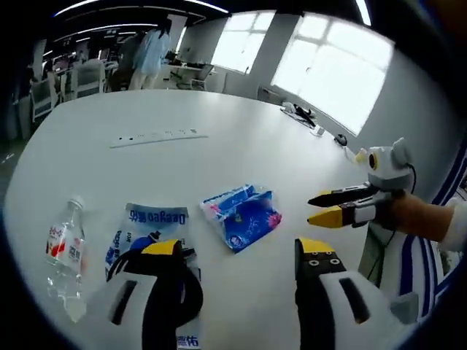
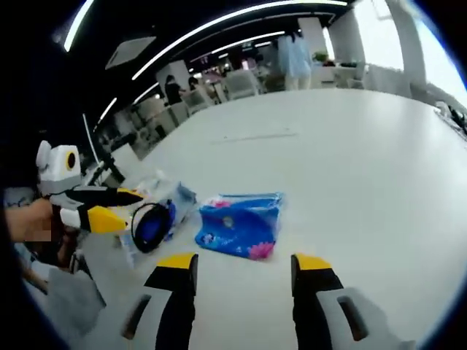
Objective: Arrange the tabletop items into an orderly group along one side of the table until the central work area is clear of visible clutter.
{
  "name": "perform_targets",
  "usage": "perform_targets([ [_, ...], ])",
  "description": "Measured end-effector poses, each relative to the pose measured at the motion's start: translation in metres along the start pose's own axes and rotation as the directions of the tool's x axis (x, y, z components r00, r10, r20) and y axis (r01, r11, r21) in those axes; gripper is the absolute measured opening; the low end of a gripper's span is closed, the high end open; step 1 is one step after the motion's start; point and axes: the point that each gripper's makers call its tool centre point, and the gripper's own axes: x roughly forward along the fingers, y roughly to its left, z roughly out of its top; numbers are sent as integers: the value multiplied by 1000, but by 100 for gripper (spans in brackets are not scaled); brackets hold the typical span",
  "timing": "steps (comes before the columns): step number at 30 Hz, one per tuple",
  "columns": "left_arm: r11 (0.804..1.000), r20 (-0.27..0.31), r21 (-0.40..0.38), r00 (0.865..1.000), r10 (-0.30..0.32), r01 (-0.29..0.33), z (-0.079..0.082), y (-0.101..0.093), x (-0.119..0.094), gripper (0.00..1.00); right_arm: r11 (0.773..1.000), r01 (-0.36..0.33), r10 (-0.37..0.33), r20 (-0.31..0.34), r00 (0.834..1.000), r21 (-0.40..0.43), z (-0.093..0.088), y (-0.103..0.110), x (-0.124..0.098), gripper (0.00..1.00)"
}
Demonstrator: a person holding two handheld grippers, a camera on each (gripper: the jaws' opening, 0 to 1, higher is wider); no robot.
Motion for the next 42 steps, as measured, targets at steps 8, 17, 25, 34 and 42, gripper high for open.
perform_targets([
  [8,997,68,-70,997,23,-18,-23,12,-51,64,999,-21,21,23,1000,25,-21,19,-22,54],
  [17,993,98,-92,992,80,-71,-46,34,-98,64,999,-18,17,31,999,37,-39,33,-49,55],
  [25,991,148,-109,985,90,-75,-38,37,-124,68,997,0,-2,27,1000,72,-51,39,-58,53],
  [34,992,136,-103,986,92,-79,-76,31,-141,74,996,11,-15,48,999,89,-61,55,-66,54],
  [42,990,109,-92,987,119,-109,-98,41,-169,76,995,17,-25,83,996,98,-56,72,-76,53],
])
